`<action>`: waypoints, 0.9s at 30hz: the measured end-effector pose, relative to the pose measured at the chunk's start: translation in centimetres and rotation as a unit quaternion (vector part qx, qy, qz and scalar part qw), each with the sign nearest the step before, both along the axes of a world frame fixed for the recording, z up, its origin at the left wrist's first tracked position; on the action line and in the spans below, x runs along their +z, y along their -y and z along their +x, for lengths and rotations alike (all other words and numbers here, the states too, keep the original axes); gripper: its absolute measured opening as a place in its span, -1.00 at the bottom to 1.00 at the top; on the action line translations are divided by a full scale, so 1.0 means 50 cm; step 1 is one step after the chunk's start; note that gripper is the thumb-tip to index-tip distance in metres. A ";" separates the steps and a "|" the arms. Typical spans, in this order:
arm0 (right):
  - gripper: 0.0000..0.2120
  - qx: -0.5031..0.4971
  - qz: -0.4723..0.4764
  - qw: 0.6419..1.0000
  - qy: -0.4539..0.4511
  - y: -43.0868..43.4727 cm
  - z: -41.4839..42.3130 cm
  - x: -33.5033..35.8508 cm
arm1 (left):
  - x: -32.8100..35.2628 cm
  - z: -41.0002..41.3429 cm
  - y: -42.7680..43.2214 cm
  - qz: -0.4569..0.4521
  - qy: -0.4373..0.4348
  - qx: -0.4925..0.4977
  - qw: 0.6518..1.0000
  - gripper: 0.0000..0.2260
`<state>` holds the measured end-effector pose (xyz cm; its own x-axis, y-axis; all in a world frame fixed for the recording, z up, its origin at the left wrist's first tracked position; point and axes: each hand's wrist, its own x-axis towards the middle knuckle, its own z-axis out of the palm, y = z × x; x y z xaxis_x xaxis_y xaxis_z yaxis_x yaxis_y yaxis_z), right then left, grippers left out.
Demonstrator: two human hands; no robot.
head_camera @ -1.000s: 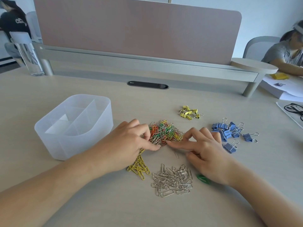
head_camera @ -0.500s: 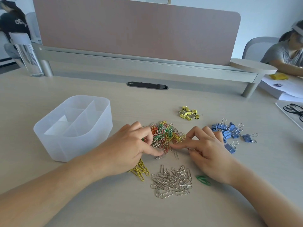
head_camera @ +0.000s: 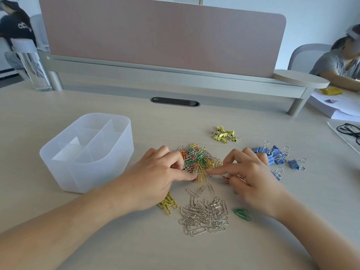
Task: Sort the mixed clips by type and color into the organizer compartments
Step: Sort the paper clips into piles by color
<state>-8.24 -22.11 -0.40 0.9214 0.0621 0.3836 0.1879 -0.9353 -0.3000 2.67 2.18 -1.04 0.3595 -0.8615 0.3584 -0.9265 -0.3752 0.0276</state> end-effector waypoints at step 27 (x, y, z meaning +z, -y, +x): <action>-0.41 0.069 -0.001 0.997 -0.039 -0.011 -0.011 0.018 | 0.013 0.003 0.002 0.007 -0.044 -0.012 0.999 -0.31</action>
<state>-8.79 -21.56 0.48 0.9312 0.1908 0.3106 0.2906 -0.9030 -0.3165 2.80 2.10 -0.37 0.3678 -0.8750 0.3149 -0.9297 -0.3532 0.1042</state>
